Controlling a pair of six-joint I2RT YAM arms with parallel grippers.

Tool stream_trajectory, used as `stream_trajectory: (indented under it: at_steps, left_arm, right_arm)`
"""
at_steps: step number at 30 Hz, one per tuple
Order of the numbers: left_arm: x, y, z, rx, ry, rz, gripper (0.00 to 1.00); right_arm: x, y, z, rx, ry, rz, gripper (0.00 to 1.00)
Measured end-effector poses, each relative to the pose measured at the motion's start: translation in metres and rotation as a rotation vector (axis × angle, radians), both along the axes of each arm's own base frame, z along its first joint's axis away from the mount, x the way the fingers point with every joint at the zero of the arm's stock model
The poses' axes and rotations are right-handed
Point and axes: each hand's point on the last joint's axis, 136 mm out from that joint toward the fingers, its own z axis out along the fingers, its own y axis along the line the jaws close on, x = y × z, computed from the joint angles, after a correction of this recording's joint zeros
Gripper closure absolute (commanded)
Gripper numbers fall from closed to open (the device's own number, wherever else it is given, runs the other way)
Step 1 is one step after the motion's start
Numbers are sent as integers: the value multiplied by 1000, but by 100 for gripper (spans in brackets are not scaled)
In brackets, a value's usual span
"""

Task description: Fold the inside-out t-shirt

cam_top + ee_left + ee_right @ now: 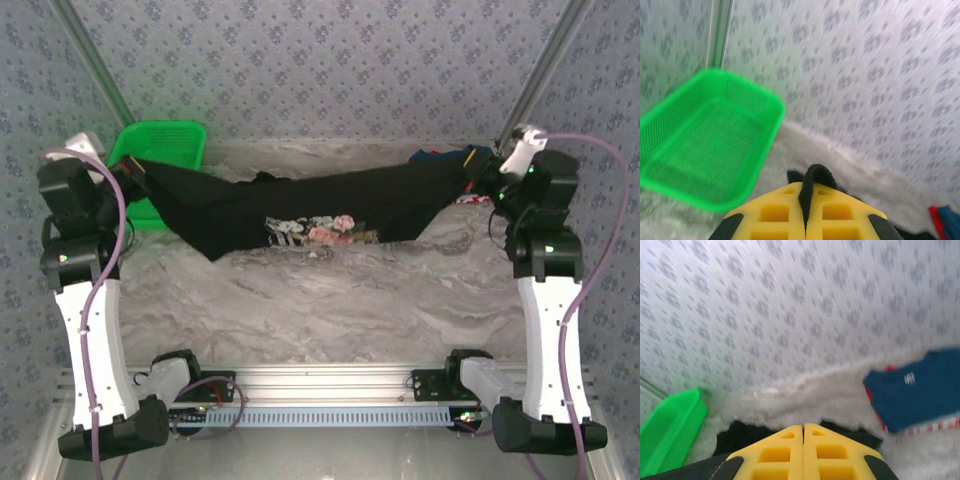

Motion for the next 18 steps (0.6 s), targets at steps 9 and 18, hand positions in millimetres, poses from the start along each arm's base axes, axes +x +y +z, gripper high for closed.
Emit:
stream_trajectory:
  at_steps: [9, 18]
  left_arm:
    - [-38, -1, 151, 105, -267, 36, 100]
    - [-88, -3, 224, 225, -409, 83, 100]
  right_arm:
    - [-60, -14, 148, -103, -350, -81, 100]
    - [-115, -28, 207, -203, -485, -203, 100]
